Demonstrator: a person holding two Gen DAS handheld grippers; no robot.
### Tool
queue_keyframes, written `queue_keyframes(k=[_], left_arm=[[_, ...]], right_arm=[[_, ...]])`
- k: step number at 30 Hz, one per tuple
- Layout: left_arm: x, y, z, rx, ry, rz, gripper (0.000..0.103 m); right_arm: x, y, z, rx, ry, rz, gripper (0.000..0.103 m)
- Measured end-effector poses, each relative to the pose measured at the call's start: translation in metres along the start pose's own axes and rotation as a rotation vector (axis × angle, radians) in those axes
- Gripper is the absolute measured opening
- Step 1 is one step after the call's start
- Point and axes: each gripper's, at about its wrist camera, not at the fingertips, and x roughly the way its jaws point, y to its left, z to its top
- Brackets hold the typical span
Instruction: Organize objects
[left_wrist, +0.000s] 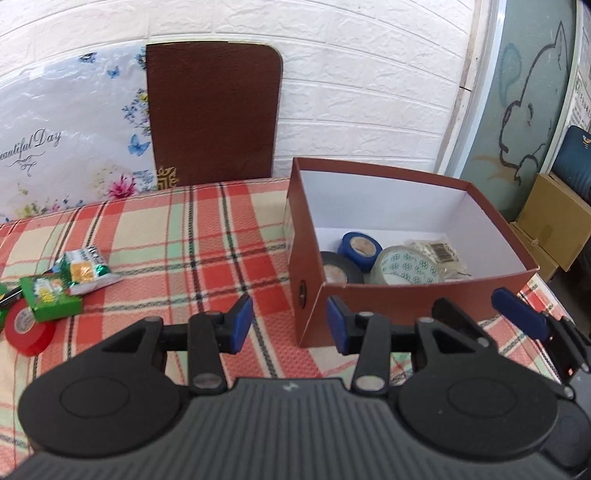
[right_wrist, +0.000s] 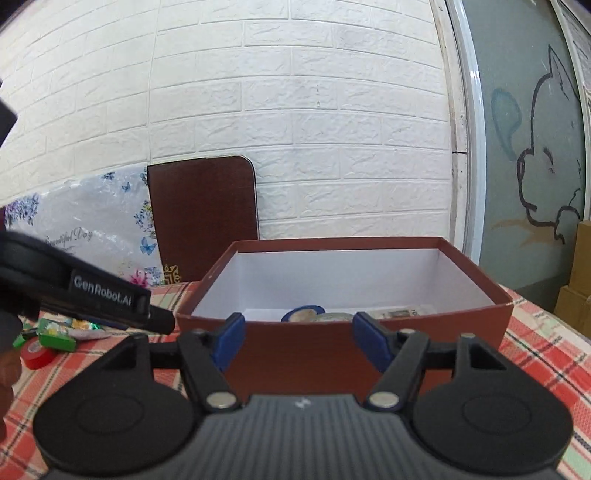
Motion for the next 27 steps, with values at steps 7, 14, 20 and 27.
queue_keyframes(k=[7, 14, 20, 27], left_arm=[[-0.015, -0.003, -0.008, 0.034, -0.003, 0.041, 0.047], [-0.02, -0.009, -0.019, 0.086, 0.0, 0.082, 0.056], [-0.026, -0.012, -0.026, 0.123, -0.012, 0.1, 0.068], [-0.029, -0.012, -0.029, 0.136, -0.021, 0.113, 0.082]], right_arm=[[-0.009, -0.014, 0.014, 0.095, 0.037, 0.021, 0.068], [-0.016, -0.018, 0.014, 0.144, 0.068, 0.008, 0.077], [-0.017, -0.022, 0.015, 0.188, 0.105, 0.013, 0.087], [-0.018, -0.021, 0.016, 0.192, 0.123, 0.019, 0.089]])
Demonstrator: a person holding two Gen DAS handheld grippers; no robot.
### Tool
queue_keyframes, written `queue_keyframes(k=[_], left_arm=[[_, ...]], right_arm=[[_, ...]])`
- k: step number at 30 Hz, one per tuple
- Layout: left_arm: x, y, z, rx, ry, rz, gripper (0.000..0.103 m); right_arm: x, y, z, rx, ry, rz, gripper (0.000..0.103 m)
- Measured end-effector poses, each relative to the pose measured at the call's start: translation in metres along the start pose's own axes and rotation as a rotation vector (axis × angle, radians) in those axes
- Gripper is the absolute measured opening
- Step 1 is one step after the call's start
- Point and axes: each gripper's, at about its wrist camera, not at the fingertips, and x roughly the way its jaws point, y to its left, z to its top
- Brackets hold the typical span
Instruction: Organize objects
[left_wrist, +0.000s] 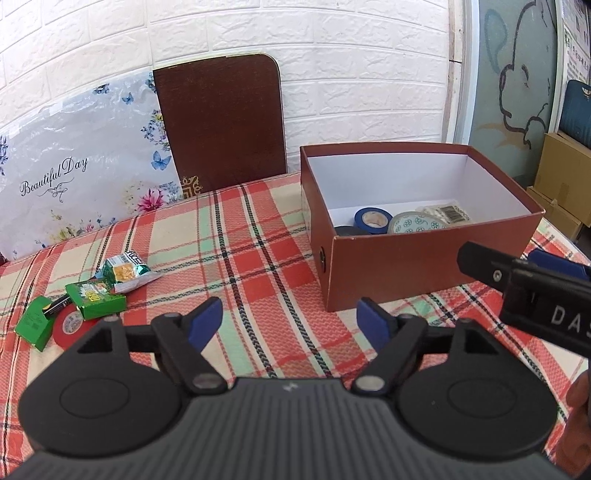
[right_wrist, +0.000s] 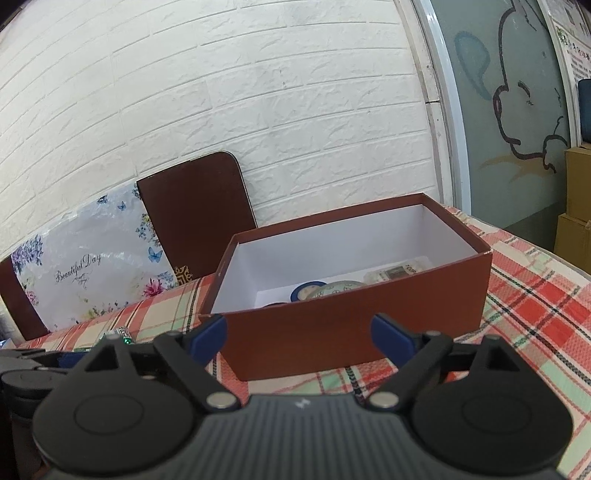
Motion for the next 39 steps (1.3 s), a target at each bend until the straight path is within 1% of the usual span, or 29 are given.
queue_keyframes(k=[4, 9, 12, 14, 19, 25, 28, 30, 33, 35, 36, 37, 38, 39], left_arm=[[0.0, 0.003, -0.003, 0.001, 0.008, 0.002, 0.082], [-0.003, 0.009, -0.008, -0.001, 0.016, 0.002, 0.082], [-0.002, 0.014, -0.012, -0.008, 0.021, -0.003, 0.082], [0.001, 0.018, -0.014, -0.009, 0.031, -0.005, 0.082], [0.006, 0.039, -0.02, -0.037, 0.05, 0.002, 0.082], [0.013, 0.084, -0.043, -0.103, 0.063, 0.023, 0.082], [0.016, 0.119, -0.064, -0.149, 0.053, 0.062, 0.082], [0.017, 0.148, -0.078, -0.178, 0.035, 0.126, 0.082], [0.019, 0.191, -0.103, -0.239, 0.013, 0.226, 0.082], [0.022, 0.213, -0.121, -0.282, 0.004, 0.294, 0.082], [0.023, 0.222, -0.132, -0.313, -0.007, 0.309, 0.085], [0.016, 0.231, -0.137, -0.372, -0.054, 0.276, 0.085], [0.01, 0.235, -0.139, -0.408, -0.093, 0.261, 0.085], [0.008, 0.236, -0.14, -0.419, -0.107, 0.271, 0.085]], right_arm=[[0.002, 0.001, 0.001, 0.01, 0.016, 0.002, 0.089], [-0.003, 0.006, 0.001, 0.012, 0.004, -0.007, 0.088], [-0.007, 0.015, -0.001, -0.018, -0.012, -0.008, 0.089], [-0.004, 0.019, -0.004, -0.024, 0.001, -0.005, 0.088], [0.008, 0.034, -0.011, -0.056, 0.036, 0.027, 0.087], [0.014, 0.056, -0.023, -0.118, 0.066, 0.069, 0.085], [0.022, 0.069, -0.033, -0.145, 0.116, 0.106, 0.081], [0.028, 0.082, -0.04, -0.174, 0.151, 0.14, 0.079], [0.039, 0.108, -0.053, -0.238, 0.211, 0.217, 0.079], [0.051, 0.129, -0.061, -0.276, 0.256, 0.28, 0.078], [0.059, 0.139, -0.063, -0.288, 0.276, 0.306, 0.078], [0.069, 0.151, -0.063, -0.295, 0.292, 0.324, 0.078], [0.078, 0.163, -0.061, -0.296, 0.306, 0.341, 0.078], [0.089, 0.175, -0.059, -0.285, 0.323, 0.369, 0.078]])
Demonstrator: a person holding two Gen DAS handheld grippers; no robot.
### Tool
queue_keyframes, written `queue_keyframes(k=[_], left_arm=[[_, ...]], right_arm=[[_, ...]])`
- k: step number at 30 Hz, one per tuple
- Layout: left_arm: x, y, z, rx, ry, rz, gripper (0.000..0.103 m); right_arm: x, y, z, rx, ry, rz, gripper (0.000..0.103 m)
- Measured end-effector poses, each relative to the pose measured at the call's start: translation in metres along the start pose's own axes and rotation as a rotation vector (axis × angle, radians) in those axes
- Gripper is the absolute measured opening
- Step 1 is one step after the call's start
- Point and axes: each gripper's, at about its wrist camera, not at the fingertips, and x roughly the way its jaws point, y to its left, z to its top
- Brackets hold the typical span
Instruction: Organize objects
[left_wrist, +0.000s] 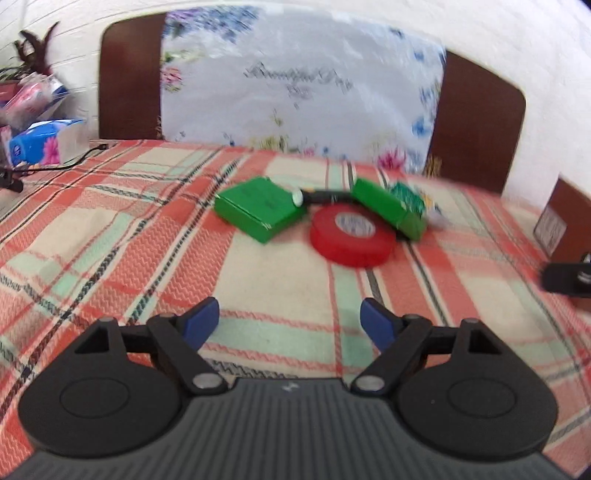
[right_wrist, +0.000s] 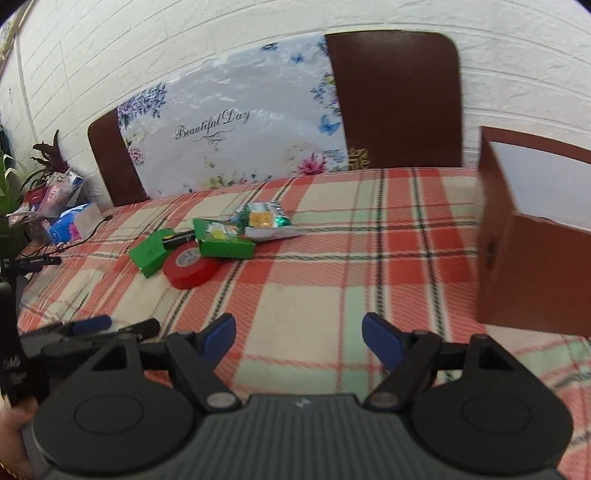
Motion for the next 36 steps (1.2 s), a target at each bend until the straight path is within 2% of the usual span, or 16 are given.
queue_keyframes(k=[5, 7, 8, 11, 13, 14, 15, 17, 20, 23, 28, 30, 33, 34, 36], left_arm=[[0.002, -0.003, 0.0, -0.003, -0.007, -0.03, 0.085], [0.002, 0.0, 0.0, -0.017, -0.011, -0.045, 0.085], [0.002, 0.001, -0.001, -0.025, -0.011, -0.051, 0.085], [0.003, 0.005, -0.001, -0.041, -0.014, -0.068, 0.085], [0.004, 0.007, -0.001, -0.049, -0.016, -0.079, 0.085], [0.004, 0.008, 0.0, -0.054, -0.017, -0.084, 0.085], [0.005, 0.009, 0.0, -0.058, -0.018, -0.087, 0.085], [0.006, 0.01, 0.0, -0.065, -0.019, -0.094, 0.085], [0.005, 0.011, 0.001, -0.068, -0.021, -0.099, 0.085], [0.006, 0.013, 0.001, -0.078, -0.017, -0.107, 0.085], [0.007, 0.01, 0.002, -0.056, -0.003, -0.115, 0.086], [0.009, 0.007, 0.002, -0.031, 0.015, -0.133, 0.091], [0.007, -0.004, 0.005, 0.027, 0.052, -0.121, 0.089], [0.003, -0.01, 0.007, 0.033, 0.074, -0.13, 0.086], [-0.008, -0.02, 0.01, -0.019, 0.134, -0.225, 0.082]], right_arm=[[0.064, 0.029, 0.041, 0.033, 0.054, 0.122, 0.079], [0.091, 0.04, 0.051, 0.037, 0.081, 0.17, 0.084], [0.103, 0.044, 0.055, 0.043, 0.088, 0.167, 0.092], [0.135, 0.046, 0.062, 0.078, 0.11, 0.137, 0.093], [0.151, 0.046, 0.064, 0.059, 0.095, 0.108, 0.091], [0.155, 0.045, 0.064, 0.046, 0.096, 0.103, 0.083], [0.16, 0.043, 0.063, 0.04, 0.115, 0.118, 0.071], [0.153, 0.043, 0.062, 0.039, 0.117, 0.129, 0.067], [0.134, 0.04, 0.057, 0.037, 0.121, 0.134, 0.066], [0.102, 0.03, 0.038, 0.009, 0.111, 0.126, 0.066], [0.024, 0.006, -0.016, -0.112, 0.064, 0.026, 0.067], [-0.003, 0.001, -0.04, -0.165, 0.049, -0.039, 0.068], [-0.033, -0.01, -0.072, -0.199, 0.053, -0.077, 0.073], [-0.038, -0.012, -0.079, -0.204, 0.052, -0.082, 0.073], [-0.045, -0.013, -0.085, -0.218, 0.041, -0.094, 0.074]])
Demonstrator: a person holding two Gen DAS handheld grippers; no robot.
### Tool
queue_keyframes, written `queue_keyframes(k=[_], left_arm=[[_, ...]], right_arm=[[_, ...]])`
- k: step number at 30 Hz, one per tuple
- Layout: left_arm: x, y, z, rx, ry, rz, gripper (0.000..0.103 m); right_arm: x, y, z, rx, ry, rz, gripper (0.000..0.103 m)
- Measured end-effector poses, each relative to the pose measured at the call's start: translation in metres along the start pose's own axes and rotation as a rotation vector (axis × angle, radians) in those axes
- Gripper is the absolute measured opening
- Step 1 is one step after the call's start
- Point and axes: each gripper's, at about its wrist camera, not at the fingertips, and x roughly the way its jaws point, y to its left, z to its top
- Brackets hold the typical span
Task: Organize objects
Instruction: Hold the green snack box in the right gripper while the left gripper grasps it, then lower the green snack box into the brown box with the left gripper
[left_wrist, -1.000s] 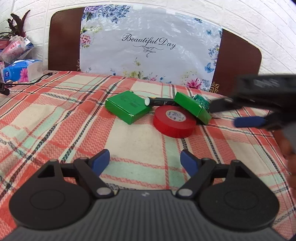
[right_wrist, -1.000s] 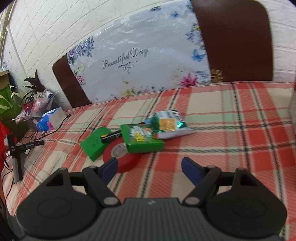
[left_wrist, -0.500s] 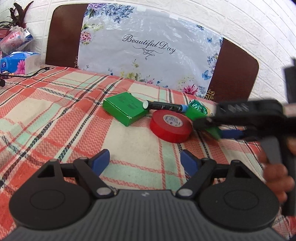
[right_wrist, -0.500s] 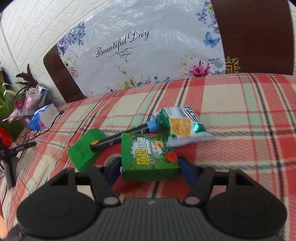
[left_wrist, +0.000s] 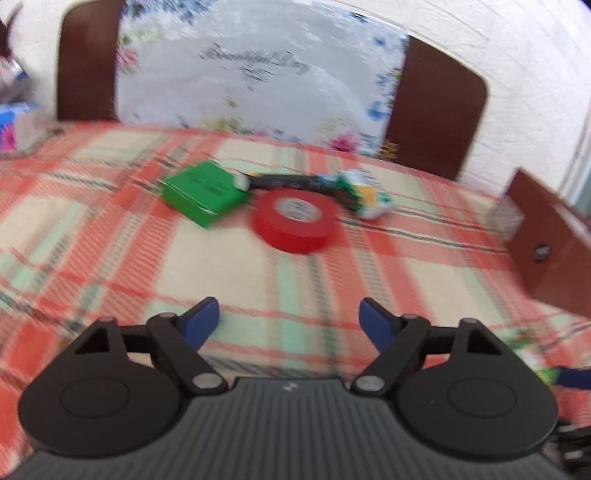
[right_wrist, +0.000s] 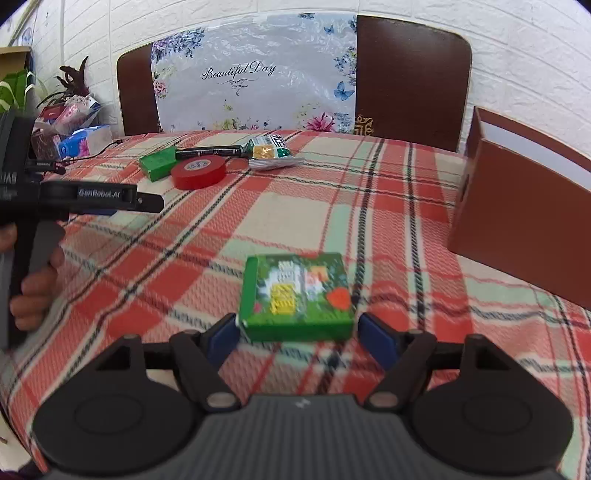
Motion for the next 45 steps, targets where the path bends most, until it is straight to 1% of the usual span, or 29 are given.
queue_keyframes(k=[1, 3, 4, 5, 8, 9, 10, 11, 12, 13, 15, 18, 19, 21, 23, 25, 27, 28, 29, 30, 31, 32, 33, 34, 35, 36, 39, 42, 45], left_arm=[[-0.003, -0.008, 0.001, -0.016, 0.031, -0.057, 0.081], [-0.007, -0.033, 0.001, -0.023, 0.117, -0.183, 0.07], [-0.006, -0.044, 0.001, -0.016, 0.159, -0.239, 0.068], [-0.003, -0.056, -0.001, -0.004, 0.204, -0.279, 0.064], [0.018, -0.082, -0.014, 0.011, 0.328, -0.33, 0.062], [0.025, -0.088, -0.019, 0.017, 0.349, -0.335, 0.062], [0.027, -0.095, -0.022, 0.045, 0.333, -0.321, 0.06], [0.03, -0.104, -0.023, 0.079, 0.329, -0.313, 0.049], [0.032, -0.109, -0.021, 0.082, 0.332, -0.309, 0.047], [0.032, -0.113, -0.018, 0.074, 0.331, -0.32, 0.045], [0.026, -0.123, -0.007, 0.091, 0.3, -0.352, 0.04], [0.014, -0.15, 0.019, 0.134, 0.222, -0.42, 0.039], [0.013, -0.161, 0.028, 0.147, 0.202, -0.439, 0.039], [0.012, -0.189, 0.047, 0.189, 0.154, -0.47, 0.039], [0.021, -0.217, 0.061, 0.225, 0.136, -0.49, 0.039], [0.034, -0.242, 0.07, 0.25, 0.131, -0.502, 0.039], [0.051, -0.262, 0.079, 0.254, 0.134, -0.494, 0.04], [0.061, -0.27, 0.082, 0.253, 0.131, -0.478, 0.041], [0.069, -0.281, 0.085, 0.268, 0.117, -0.443, 0.047], [0.077, -0.288, 0.086, 0.294, 0.098, -0.386, 0.054], [0.084, -0.294, 0.087, 0.314, 0.085, -0.317, 0.054], [0.088, -0.296, 0.088, 0.322, 0.086, -0.268, 0.054], [0.088, -0.291, 0.089, 0.312, 0.091, -0.252, 0.054], [0.084, -0.285, 0.088, 0.299, 0.09, -0.266, 0.054], [0.077, -0.28, 0.088, 0.294, 0.077, -0.277, 0.054], [0.071, -0.277, 0.086, 0.302, 0.06, -0.265, 0.055], [0.058, -0.275, 0.08, 0.339, 0.024, -0.202, 0.055], [0.045, -0.267, 0.072, 0.361, 0.034, -0.153, 0.055], [0.036, -0.259, 0.065, 0.371, 0.037, -0.119, 0.055]], right_arm=[[-0.002, -0.001, 0.0, -0.005, -0.007, -0.001, 0.074], [-0.003, -0.003, 0.002, -0.003, -0.018, 0.008, 0.079], [-0.003, -0.004, 0.002, 0.001, -0.022, 0.015, 0.08], [-0.002, -0.005, 0.002, 0.002, -0.024, 0.019, 0.08], [0.002, -0.004, 0.002, -0.02, -0.026, 0.022, 0.08], [0.004, -0.003, 0.001, -0.031, -0.023, 0.016, 0.078], [0.008, -0.003, 0.001, -0.034, -0.013, 0.012, 0.075], [0.011, -0.003, 0.0, -0.029, -0.001, 0.024, 0.064], [0.011, -0.004, -0.001, -0.021, -0.011, 0.04, 0.062], [0.009, -0.002, -0.001, -0.026, -0.014, 0.035, 0.062], [0.004, -0.004, -0.001, -0.028, -0.047, -0.015, 0.061], [-0.016, -0.023, 0.009, 0.012, -0.157, -0.052, 0.062], [-0.023, -0.029, 0.014, 0.017, -0.199, -0.076, 0.062], [-0.035, -0.04, 0.027, 0.006, -0.287, -0.154, 0.062], [-0.04, -0.054, 0.04, -0.005, -0.346, -0.231, 0.062], [-0.039, -0.076, 0.051, 0.022, -0.371, -0.275, 0.062], [-0.034, -0.099, 0.061, 0.07, -0.369, -0.3, 0.062], [-0.029, -0.11, 0.066, 0.087, -0.364, -0.309, 0.062], [-0.022, -0.12, 0.072, 0.102, -0.359, -0.315, 0.063], [-0.013, -0.129, 0.078, 0.111, -0.351, -0.319, 0.066], [-0.001, -0.138, 0.084, 0.106, -0.34, -0.325, 0.071], [0.01, -0.143, 0.088, 0.093, -0.324, -0.34, 0.08], [0.02, -0.147, 0.089, 0.083, -0.31, -0.373, 0.076], [0.025, -0.151, 0.088, 0.086, -0.294, -0.393, 0.075], [0.023, -0.154, 0.086, 0.126, -0.296, -0.399, 0.072], [0.017, -0.156, 0.083, 0.16, -0.31, -0.381, 0.071], [0.001, -0.15, 0.069, 0.198, -0.335, -0.381, 0.071], [-0.016, -0.146, 0.056, 0.265, -0.357, -0.374, 0.071], [-0.03, -0.141, 0.052, 0.311, -0.366, -0.367, 0.072]])
